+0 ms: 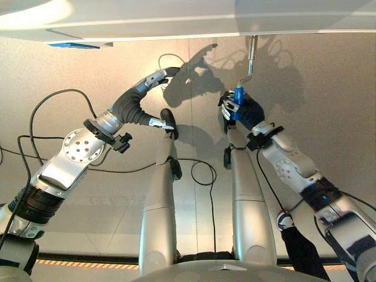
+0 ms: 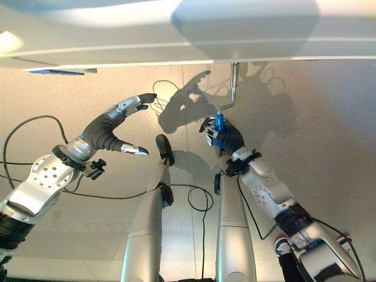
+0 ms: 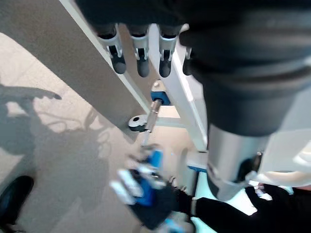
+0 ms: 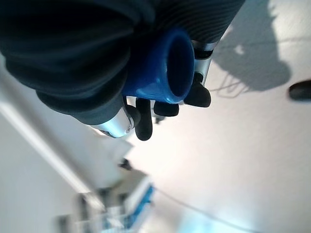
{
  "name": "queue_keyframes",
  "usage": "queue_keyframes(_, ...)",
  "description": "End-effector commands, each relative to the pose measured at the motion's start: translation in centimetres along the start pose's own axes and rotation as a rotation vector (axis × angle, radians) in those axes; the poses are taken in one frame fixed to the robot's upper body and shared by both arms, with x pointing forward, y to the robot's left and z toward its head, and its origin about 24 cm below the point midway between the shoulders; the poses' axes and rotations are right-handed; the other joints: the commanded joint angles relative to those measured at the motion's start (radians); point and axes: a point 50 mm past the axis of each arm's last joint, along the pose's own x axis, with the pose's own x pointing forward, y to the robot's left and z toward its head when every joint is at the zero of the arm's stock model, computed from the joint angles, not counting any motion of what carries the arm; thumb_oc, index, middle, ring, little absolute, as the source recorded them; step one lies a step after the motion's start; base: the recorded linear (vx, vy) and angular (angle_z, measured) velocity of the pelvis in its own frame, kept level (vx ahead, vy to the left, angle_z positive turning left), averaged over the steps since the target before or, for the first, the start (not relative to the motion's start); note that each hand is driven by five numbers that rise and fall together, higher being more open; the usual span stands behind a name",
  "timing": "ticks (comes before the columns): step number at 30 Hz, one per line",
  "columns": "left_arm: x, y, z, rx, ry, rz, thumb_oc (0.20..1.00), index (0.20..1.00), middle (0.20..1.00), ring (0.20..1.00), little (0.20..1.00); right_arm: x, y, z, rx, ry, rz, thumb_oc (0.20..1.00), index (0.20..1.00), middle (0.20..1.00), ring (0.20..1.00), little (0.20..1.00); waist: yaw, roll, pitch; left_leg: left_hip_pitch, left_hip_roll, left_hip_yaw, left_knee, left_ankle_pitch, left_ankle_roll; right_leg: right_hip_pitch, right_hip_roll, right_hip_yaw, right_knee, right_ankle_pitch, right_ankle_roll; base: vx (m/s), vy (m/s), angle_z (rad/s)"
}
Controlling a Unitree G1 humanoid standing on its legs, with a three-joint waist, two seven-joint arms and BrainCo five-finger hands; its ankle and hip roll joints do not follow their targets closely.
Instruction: Raise the hospital bed
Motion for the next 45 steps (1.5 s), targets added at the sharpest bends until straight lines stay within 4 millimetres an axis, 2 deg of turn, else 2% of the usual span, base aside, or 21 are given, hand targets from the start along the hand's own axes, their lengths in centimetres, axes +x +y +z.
queue_keyframes(1, 0.8, -0.7, 1.6, -0.028, -0.107, -0.013, 1.0, 1.0, 1.0, 1.0, 1.0, 2.5, 1.5, 0.7, -0.184, -0.004, 0.061, 0.2, 0.2, 0.2, 0.2, 0.2, 0.033, -0.004, -0.018, 0.016, -0.023, 0.004, 0.139, -0.136, -0.009, 0.057, -0.002, -0.038, -0.116, 0.094, 0.083, 0.0, 0.0, 0.0)
queue_keyframes(6, 1.0, -1.0, 1.8, -0.025, -0.112, -0.025, 1.0, 1.0, 1.0, 1.0, 1.0, 3.2, -0.6, -0.5, -0.196, 0.092, -0.048, 0.2, 0.2, 0.2, 0.2, 0.2, 0.047, 0.01, -0.018, 0.011, -0.024, 0.0, 0.144, -0.141, -0.008, 0.054, -0.004, -0.04, -0.114, 0.091, 0.08, 0.0, 0.002, 0.01)
queue_keyframes(7, 0.9, -1.1, 1.9, -0.043, -0.113, -0.033, 1.0, 1.0, 1.0, 1.0, 1.0, 3.2, -2.1, -1.2, -0.193, 0.147, -0.123, 0.2, 0.2, 0.2, 0.2, 0.2, 0.052, 0.015, -0.018, 0.008, -0.024, 0.0, 0.146, -0.143, -0.007, 0.052, -0.003, -0.039, -0.112, 0.09, 0.079, 0.0, 0.008, 0.03)
queue_keyframes(8, 0.9, -1.1, 1.9, -0.042, -0.113, -0.033, 1.0, 1.0, 1.0, 1.0, 1.0, 3.2, -2.1, -1.2, -0.193, 0.146, -0.123, 0.2, 0.2, 0.2, 0.2, 0.2, 0.052, 0.015, -0.018, 0.008, -0.024, 0.0, 0.146, -0.143, -0.007, 0.051, -0.003, -0.039, -0.112, 0.09, 0.079, 0.0, 0.0, 0.0)
queue_keyframes(11, 1.3, -1.6, 1.9, -0.083, -0.12, -0.054, 1.0, 1.0, 1.0, 1.0, 1.0, 2.6, -5.0, -2.1, -0.205, 0.248, -0.257, 0.2, 0.2, 0.2, 0.2, 0.2, 0.054, 0.017, -0.018, 0.006, -0.024, 0.001, 0.147, -0.143, -0.007, 0.05, -0.005, -0.04, -0.112, 0.09, 0.079, 0.0, 0.0, 0.0)
queue_keyframes(12, 1.3, -1.6, 1.9, -0.082, -0.12, -0.054, 1.0, 1.0, 1.0, 1.0, 1.0, 2.6, -5.0, -2.1, -0.205, 0.248, -0.257, 0.2, 0.2, 0.2, 0.2, 0.2, 0.055, 0.017, -0.018, 0.006, -0.024, 0.001, 0.147, -0.143, -0.007, 0.05, -0.005, -0.04, -0.112, 0.09, 0.079, 0.0, 0.0, 0.0)
queue_keyframes(13, 1.6, -1.9, 1.9, -0.102, -0.125, -0.069, 1.0, 1.0, 1.0, 1.0, 1.0, 1.9, -6.7, -2.4, -0.221, 0.303, -0.332, 0.2, 0.2, 0.2, 0.2, 0.2, 0.057, 0.023, -0.018, 0.006, -0.024, 0.0, 0.148, -0.143, -0.008, 0.049, -0.005, -0.04, -0.11, 0.088, 0.08, 0.0, 0.007, 0.03)
queue_keyframes(14, 1.6, -1.9, 1.9, -0.102, -0.125, -0.069, 1.0, 1.0, 1.0, 1.0, 1.0, 1.9, -6.7, -2.4, -0.221, 0.303, -0.333, 0.2, 0.2, 0.2, 0.2, 0.2, 0.057, 0.023, -0.018, 0.006, -0.024, -0.001, 0.148, -0.143, -0.008, 0.049, -0.005, -0.04, -0.11, 0.088, 0.08, 0.0, 0.0, 0.0)
queue_keyframes(16, 2.0, -2.1, 2.1, -0.143, -0.144, -0.079, 1.0, 1.0, 1.0, 1.0, 1.0, 0.4, -8.7, -3.0, -0.199, 0.36, -0.427, 0.2, 0.2, 0.2, 0.2, 0.2, 0.061, 0.03, -0.018, 0.007, -0.025, 0.0, 0.149, -0.144, -0.007, 0.049, -0.004, -0.04, -0.105, 0.084, 0.079, 0.0, 0.0, 0.0)
queue_keyframes(19, 2.0, -2.2, 2.1, -0.168, -0.145, -0.078, 1.0, 1.0, 1.0, 1.0, 1.0, -0.4, -9.9, -2.9, -0.174, 0.37, -0.492, 0.2, 0.2, 0.2, 0.2, 0.2, 0.062, 0.033, -0.018, 0.006, -0.026, -0.002, 0.151, -0.145, -0.007, 0.047, -0.003, -0.041, -0.103, 0.083, 0.079, 0.0, 0.0, 0.0)
queue_keyframes(23, 2.0, -2.4, 1.7, -0.18, -0.124, -0.085, 1.0, 1.0, 1.0, 1.0, 1.0, -4.2, -14.2, -2.3, -0.17, 0.423, -0.713, 0.2, 0.2, 0.2, 0.2, 0.2, 0.064, 0.044, -0.018, 0.006, -0.028, -0.003, 0.147, -0.147, -0.007, 0.043, -0.003, -0.042, -0.1, 0.076, 0.08, 0.01, -0.001, 0.03)
queue_keyframes(26, 2.1, -2.4, 1.7, -0.187, -0.125, -0.091, 1.0, 1.0, 1.0, 1.0, 1.0, -5.4, -15.3, -1.9, -0.174, 0.432, -0.764, 0.2, 0.2, 0.2, 0.2, 0.2, 0.064, 0.049, -0.018, 0.005, -0.029, -0.003, 0.147, -0.148, -0.005, 0.042, -0.001, -0.04, -0.095, 0.073, 0.079, 0.01, -0.004, 0.05)
queue_keyframes(28, 2.2, -2.7, 1.5, -0.218, -0.125, -0.088, 1.0, 1.0, 1.0, 1.0, 1.0, -7.3, -16.7, -1.6, -0.149, 0.417, -0.847, 0.2, 0.2, 0.2, 0.2, 0.2, 0.061, 0.051, -0.018, 0.007, -0.029, -0.004, 0.151, -0.151, -0.004, 0.039, 0.0, -0.038, -0.089, 0.068, 0.079, 0.01, -0.003, 0.02)
queue_keyframes(31, 2.1, -2.7, 1.5, -0.22, -0.12, -0.085, 1.0, 1.0, 1.0, 1.0, 1.0, -8.7, -17.6, -1.3, -0.128, 0.407, -0.904, 0.2, 0.2, 0.2, 0.2, 0.2, 0.057, 0.05, -0.018, 0.006, -0.029, -0.002, 0.155, -0.154, -0.004, 0.036, 0.001, -0.036, -0.083, 0.065, 0.079, 0.0, 0.0, 0.0)
queue_keyframes(32, 2.0, -2.6, 1.4, -0.223, -0.115, -0.084, 1.0, 1.0, 1.0, 1.0, 1.0, -10.0, -18.4, -1.1, -0.114, 0.404, -0.96, 0.2, 0.2, 0.2, 0.2, 0.2, 0.053, 0.049, -0.018, 0.007, -0.029, -0.003, 0.156, -0.157, -0.003, 0.037, 0.001, -0.035, -0.083, 0.064, 0.079, 0.0, 0.0, 0.0)
queue_keyframes(34, 2.0, -2.5, 1.4, -0.224, -0.115, -0.082, 1.0, 1.0, 1.0, 1.0, 1.0, -11.3, -19.1, -0.9, -0.107, 0.401, -1.01, 0.2, 0.2, 0.2, 0.2, 0.2, 0.049, 0.047, -0.018, 0.008, -0.03, -0.004, 0.156, -0.157, -0.004, 0.038, 0.001, -0.034, -0.083, 0.062, 0.079, 0.0, 0.0, 0.0)
queue_keyframes(36, 2.0, -2.5, 1.4, -0.224, -0.115, -0.081, 1.0, 1.0, 1.0, 1.0, 1.0, -11.9, -19.4, -0.8, -0.105, 0.4, -1.029, 0.2, 0.2, 0.2, 0.2, 0.2, 0.048, 0.048, -0.018, 0.009, -0.03, -0.004, 0.156, -0.158, -0.004, 0.037, 0.001, -0.034, -0.081, 0.061, 0.079, 0.0, 0.0, 0.0)
queue_keyframes(37, 1.9, -2.4, 1.4, -0.227, -0.112, -0.08, 1.0, 1.0, 1.0, 1.0, 1.0, -13.1, -20.0, -0.4, -0.108, 0.391, -1.073, 0.2, 0.2, 0.2, 0.2, 0.2, 0.045, 0.047, -0.018, 0.01, -0.03, -0.005, 0.157, -0.158, -0.003, 0.038, 0.002, -0.034, -0.077, 0.059, 0.079, 0.0, 0.0, 0.0)
queue_keyframes(40, 1.8, -2.2, 1.4, -0.223, -0.11, -0.079, 1.0, 1.0, 1.0, 1.0, 1.0, -14.3, -20.5, -0.2, -0.11, 0.397, -1.107, 0.2, 0.2, 0.2, 0.2, 0.2, 0.044, 0.047, -0.018, 0.012, -0.03, -0.006, 0.156, -0.158, -0.004, 0.039, 0.001, -0.035, -0.076, 0.058, 0.078, 0.0, 0.0, 0.0)
queue_keyframes(41, 1.6, -2.1, 1.4, -0.218, -0.103, -0.077, 1.0, 1.0, 1.0, 1.0, 1.0, -15.6, -21.2, 0.3, -0.112, 0.39, -1.156, 0.2, 0.2, 0.2, 0.2, 0.2, 0.044, 0.049, -0.018, 0.014, -0.029, -0.004, 0.154, -0.157, -0.004, 0.041, 0.002, -0.035, -0.077, 0.056, 0.077, 0.0, 0.0, 0.0)
queue_keyframes(45, 1.4, -1.9, 1.4, -0.212, -0.1, -0.074, 1.0, 1.0, 1.0, 1.0, 1.0, -16.9, -21.7, 0.7, -0.105, 0.366, -1.206, 0.2, 0.2, 0.2, 0.2, 0.2, 0.04, 0.048, -0.018, 0.014, -0.028, -0.002, 0.153, -0.158, -0.004, 0.04, 0.002, -0.036, -0.076, 0.056, 0.076, 0.0, 0.0, 0.0)
